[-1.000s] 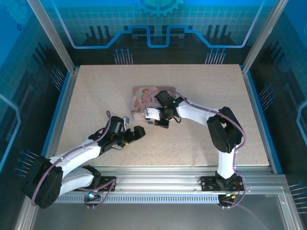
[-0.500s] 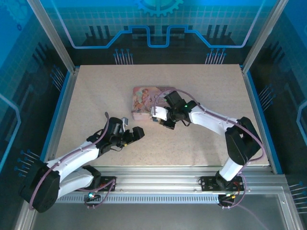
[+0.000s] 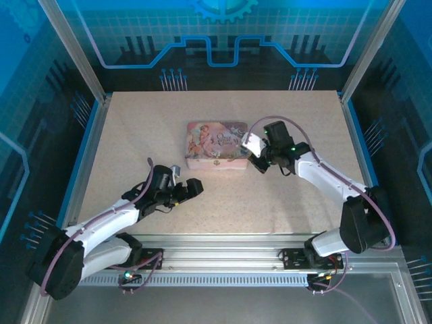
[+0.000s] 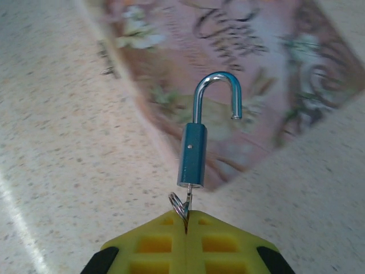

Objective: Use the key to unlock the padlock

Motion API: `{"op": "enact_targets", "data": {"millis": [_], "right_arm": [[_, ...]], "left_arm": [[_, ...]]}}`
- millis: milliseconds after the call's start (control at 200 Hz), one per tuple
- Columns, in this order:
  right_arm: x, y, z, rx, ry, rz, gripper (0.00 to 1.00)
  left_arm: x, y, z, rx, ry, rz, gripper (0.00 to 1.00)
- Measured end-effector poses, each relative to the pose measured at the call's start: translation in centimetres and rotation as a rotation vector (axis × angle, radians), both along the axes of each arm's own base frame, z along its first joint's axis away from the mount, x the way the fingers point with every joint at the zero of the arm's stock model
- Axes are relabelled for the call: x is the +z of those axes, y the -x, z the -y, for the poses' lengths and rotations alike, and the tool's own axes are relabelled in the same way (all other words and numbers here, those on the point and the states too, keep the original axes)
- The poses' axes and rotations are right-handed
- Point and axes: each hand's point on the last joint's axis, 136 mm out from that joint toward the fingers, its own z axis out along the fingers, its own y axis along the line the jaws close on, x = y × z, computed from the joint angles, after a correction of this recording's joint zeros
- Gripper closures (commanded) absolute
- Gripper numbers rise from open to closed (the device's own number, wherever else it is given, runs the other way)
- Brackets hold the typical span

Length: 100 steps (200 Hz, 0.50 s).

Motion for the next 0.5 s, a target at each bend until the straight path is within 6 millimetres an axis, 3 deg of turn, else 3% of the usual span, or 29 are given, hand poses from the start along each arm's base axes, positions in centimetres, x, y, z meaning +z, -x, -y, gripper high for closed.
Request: {"op": "enact_targets", "data": {"millis": [205,350,500], "right_arm": [[-0.4,-1.6,3.3,-0.184,0.021,0.008,1.00],[-3.0,-3.2,7.4,-0.375,0.121,-0.029,1.00],[-5.8,-3.5,10.8,-0.518,0.218,-0.086,1.00]], "left_arm": [[0.3,-0.6,0.3,-0.009,-0.012,0.010,0.01],[1.8,-1.7,0.4,-0.006,-0.014,0.058,0.01],[2.4,-2.4,0.3,0.005,-0.015,0.078,0.01]]}}
